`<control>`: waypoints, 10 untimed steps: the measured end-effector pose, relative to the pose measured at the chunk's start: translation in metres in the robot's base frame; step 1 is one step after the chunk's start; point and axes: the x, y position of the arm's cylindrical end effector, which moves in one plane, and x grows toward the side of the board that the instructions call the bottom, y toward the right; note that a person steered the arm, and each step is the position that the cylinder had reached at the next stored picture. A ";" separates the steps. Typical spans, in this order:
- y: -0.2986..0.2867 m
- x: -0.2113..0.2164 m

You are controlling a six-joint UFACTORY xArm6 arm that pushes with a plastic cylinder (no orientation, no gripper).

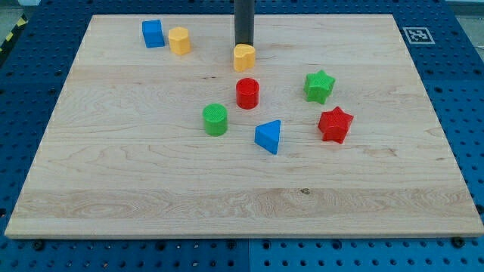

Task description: Move the hexagon diagonal to the top left of the green circle

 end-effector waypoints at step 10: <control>-0.178 0.013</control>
